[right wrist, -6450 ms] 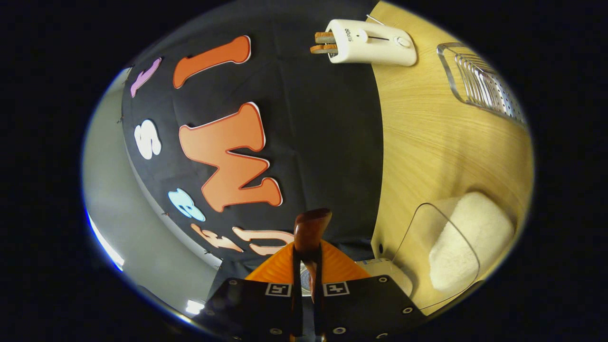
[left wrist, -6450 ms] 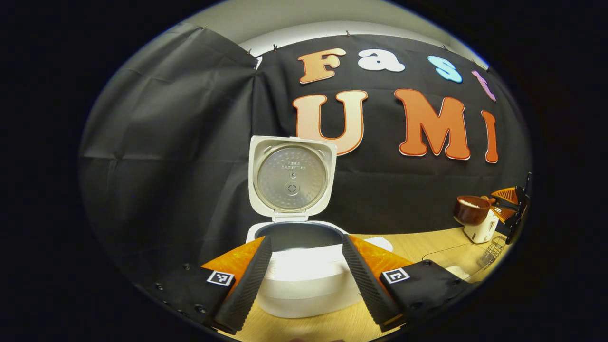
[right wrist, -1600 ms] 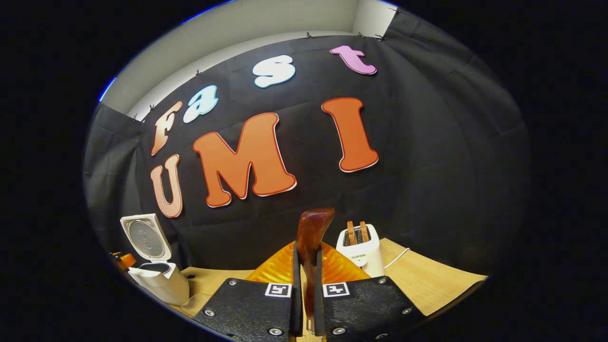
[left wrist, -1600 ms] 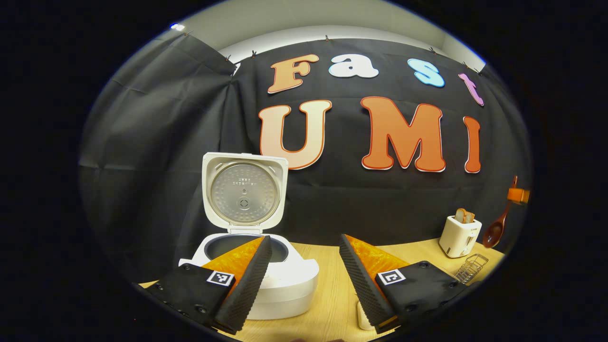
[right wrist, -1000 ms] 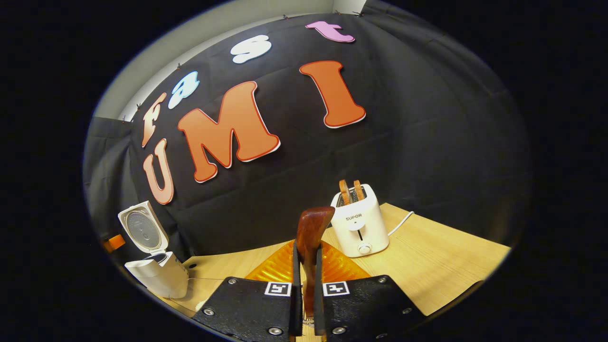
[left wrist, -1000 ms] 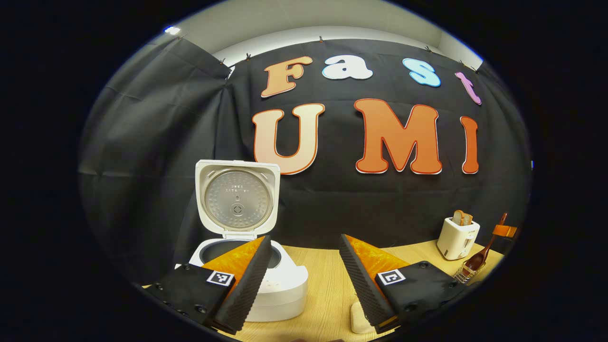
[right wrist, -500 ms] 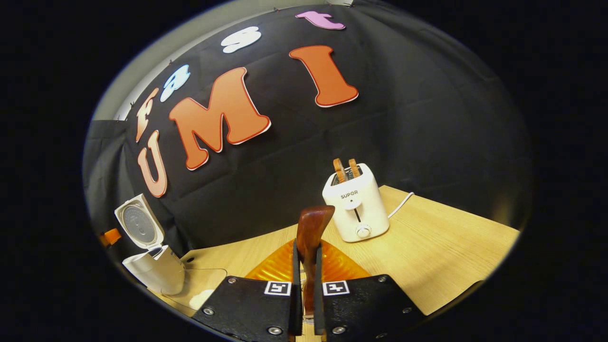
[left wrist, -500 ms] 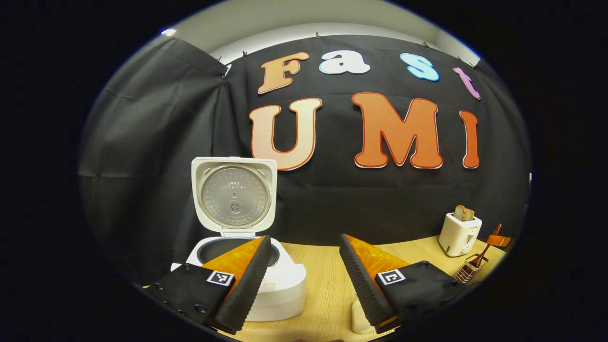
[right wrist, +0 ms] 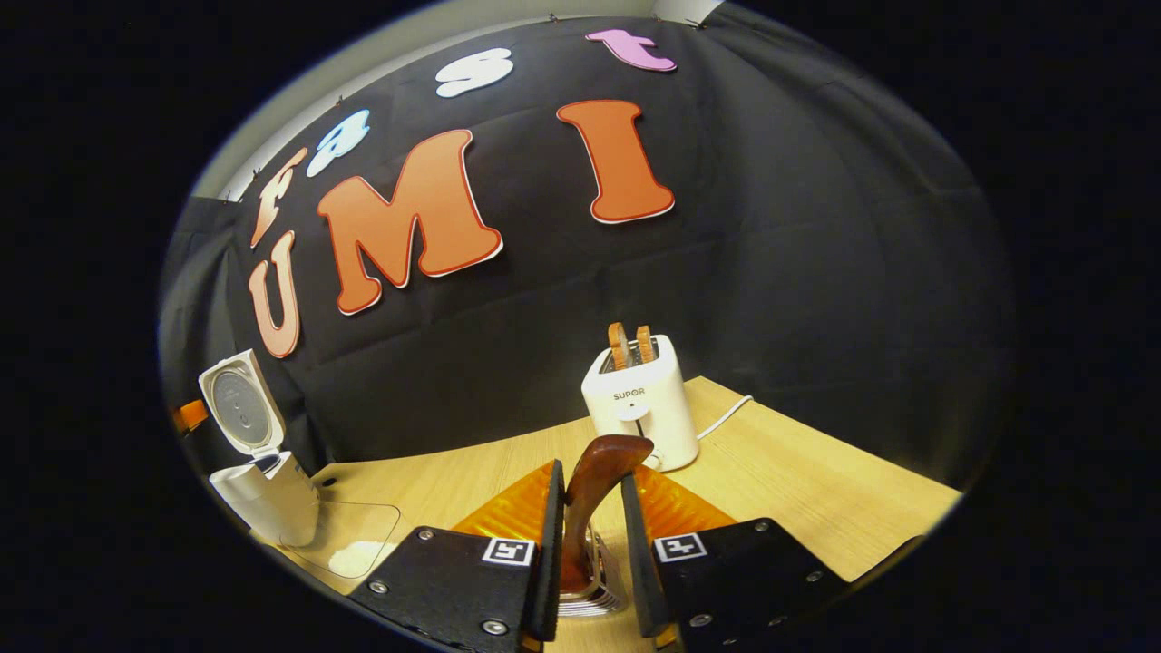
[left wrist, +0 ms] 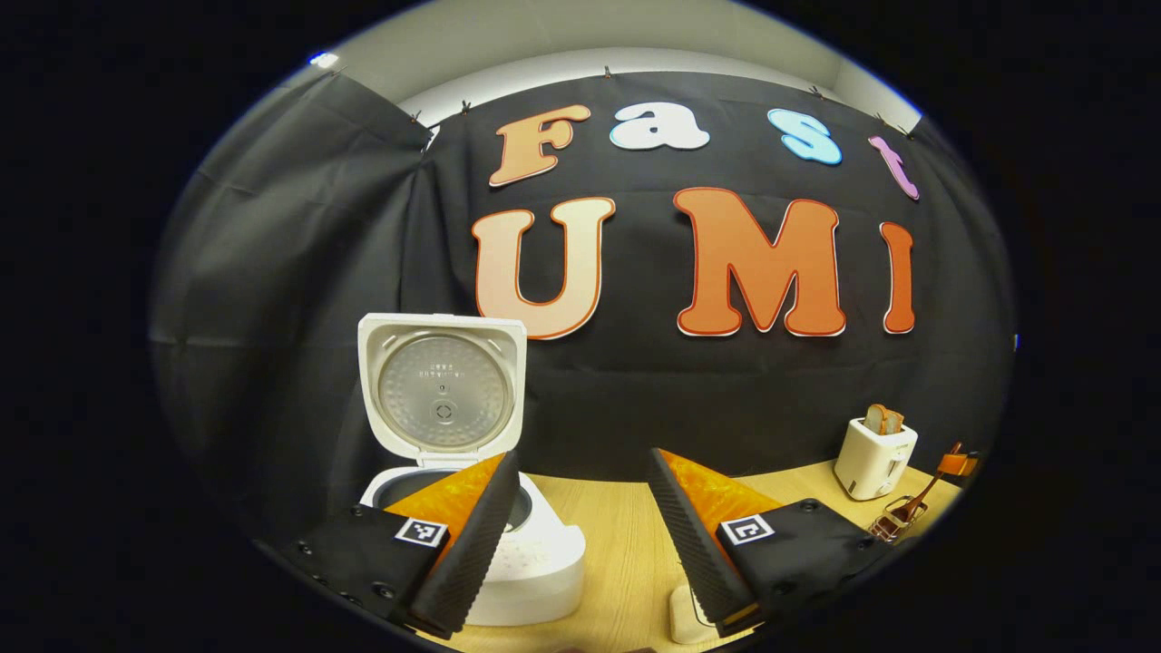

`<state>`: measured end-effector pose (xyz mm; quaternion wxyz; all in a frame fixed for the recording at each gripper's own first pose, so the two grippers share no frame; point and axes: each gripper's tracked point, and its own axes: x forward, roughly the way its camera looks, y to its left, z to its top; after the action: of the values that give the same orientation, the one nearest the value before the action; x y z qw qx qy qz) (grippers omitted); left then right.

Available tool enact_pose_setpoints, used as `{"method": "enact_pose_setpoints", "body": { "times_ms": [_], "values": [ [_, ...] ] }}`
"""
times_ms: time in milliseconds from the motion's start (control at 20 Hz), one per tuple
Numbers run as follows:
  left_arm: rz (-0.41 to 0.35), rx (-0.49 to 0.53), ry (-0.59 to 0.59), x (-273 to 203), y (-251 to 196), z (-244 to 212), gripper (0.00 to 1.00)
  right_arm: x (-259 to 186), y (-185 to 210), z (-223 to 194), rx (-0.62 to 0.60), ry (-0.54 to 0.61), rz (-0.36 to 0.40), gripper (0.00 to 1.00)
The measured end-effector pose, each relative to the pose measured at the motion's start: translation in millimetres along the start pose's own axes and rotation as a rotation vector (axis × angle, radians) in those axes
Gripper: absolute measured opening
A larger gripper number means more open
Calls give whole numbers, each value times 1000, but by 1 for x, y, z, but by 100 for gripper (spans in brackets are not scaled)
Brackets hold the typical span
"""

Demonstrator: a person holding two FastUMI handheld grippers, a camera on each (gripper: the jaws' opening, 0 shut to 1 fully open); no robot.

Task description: Close the left gripper, press the button to open the rice cooker; take a wooden spoon from the chopstick holder with the right hand, scoop a spoonful of rice and pour it into the rice cooker, then put the wooden spoon back into the chopstick holder.

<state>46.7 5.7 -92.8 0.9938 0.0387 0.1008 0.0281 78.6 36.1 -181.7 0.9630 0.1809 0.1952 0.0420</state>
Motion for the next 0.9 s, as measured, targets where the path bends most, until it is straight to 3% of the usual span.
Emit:
{"method": "enact_pose_setpoints", "body": {
  "times_ms": [100,150,250,400,600,700,750,900],
  "values": [
    [-1,-23,5,7,8,10,94,-9,-6,8,-20,-2,-7,40],
    [13,-27,3,11,16,18,94,-14,-10,18,-42,-30,-17,54],
    [46,1,-12,21,31,37,91,-25,-15,41,-86,-86,-43,55],
    [58,8,1,41,45,61,91,-45,-15,77,-126,-161,-65,72],
    [102,-8,4,71,74,99,91,-76,-11,127,-186,-254,-88,81],
    [137,8,0,88,91,116,93,-90,-6,148,-219,-295,-91,77],
    [150,24,-8,96,95,125,93,-98,-4,157,-234,-314,-94,83],
    [185,39,7,122,112,138,90,-114,0,177,-258,-350,-102,84]
  ]
}}
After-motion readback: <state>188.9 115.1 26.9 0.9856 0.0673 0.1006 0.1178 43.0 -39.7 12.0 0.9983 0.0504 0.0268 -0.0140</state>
